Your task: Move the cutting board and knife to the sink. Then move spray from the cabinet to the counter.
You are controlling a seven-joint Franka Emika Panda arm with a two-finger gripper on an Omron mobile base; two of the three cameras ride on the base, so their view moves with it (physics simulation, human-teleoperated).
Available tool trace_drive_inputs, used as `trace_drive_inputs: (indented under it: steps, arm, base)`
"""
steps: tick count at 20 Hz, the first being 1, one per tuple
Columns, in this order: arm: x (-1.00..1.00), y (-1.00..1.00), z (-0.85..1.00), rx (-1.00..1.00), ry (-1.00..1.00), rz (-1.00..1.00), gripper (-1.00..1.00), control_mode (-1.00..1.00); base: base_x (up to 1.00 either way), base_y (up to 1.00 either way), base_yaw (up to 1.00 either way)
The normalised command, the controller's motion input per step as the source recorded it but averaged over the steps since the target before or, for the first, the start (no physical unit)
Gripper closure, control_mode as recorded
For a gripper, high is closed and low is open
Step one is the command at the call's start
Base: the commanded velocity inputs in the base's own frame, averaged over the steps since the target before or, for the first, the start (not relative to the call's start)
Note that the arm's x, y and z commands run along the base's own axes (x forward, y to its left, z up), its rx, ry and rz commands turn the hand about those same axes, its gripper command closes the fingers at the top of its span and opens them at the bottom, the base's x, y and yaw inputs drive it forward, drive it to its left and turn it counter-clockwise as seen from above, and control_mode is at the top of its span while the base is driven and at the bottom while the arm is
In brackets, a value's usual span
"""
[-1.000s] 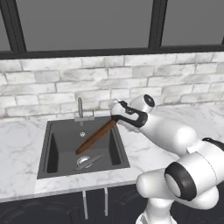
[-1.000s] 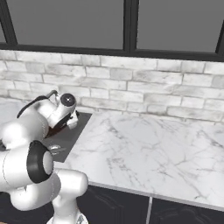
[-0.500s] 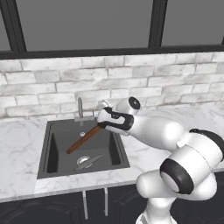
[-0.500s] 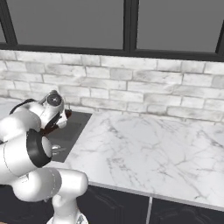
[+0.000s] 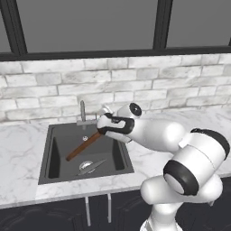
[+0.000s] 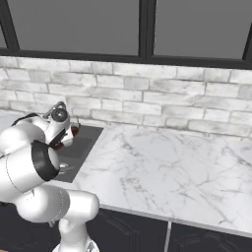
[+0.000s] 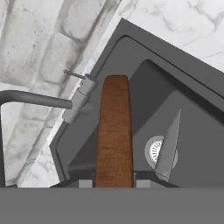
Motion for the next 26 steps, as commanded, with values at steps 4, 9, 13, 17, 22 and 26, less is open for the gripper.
trace_drive_inputs:
  steps: [4,9,13,17,22,26]
  arm:
    - [0.0,0.0,-0.12,0.1,0.0,0.0,1.0,-1.0]
    - [-0.21,-0.01,-0.21,0.11,0.0,0.0,1.0,-1.0]
    - [-0.11,0.0,-0.14,0.01,0.0,0.0,1.0,-1.0]
    - [-0.19,-0.05,0.0,0.0,-0.02,0.0,1.0,-1.0]
    - [-0.38,-0.15,0.0,0.01,-0.06,0.0,1.0,-1.0]
    - [0.0,0.0,-0.16,-0.04,0.03,0.0,1.0,-1.0]
  base:
    - [0.0,0.0,0.0]
    - [0.0,0.0,0.0]
    - [0.0,0.0,0.0]
    - [0.0,0.0,0.0]
    - [0.0,0.0,0.0]
    - [0.0,0.0,0.0]
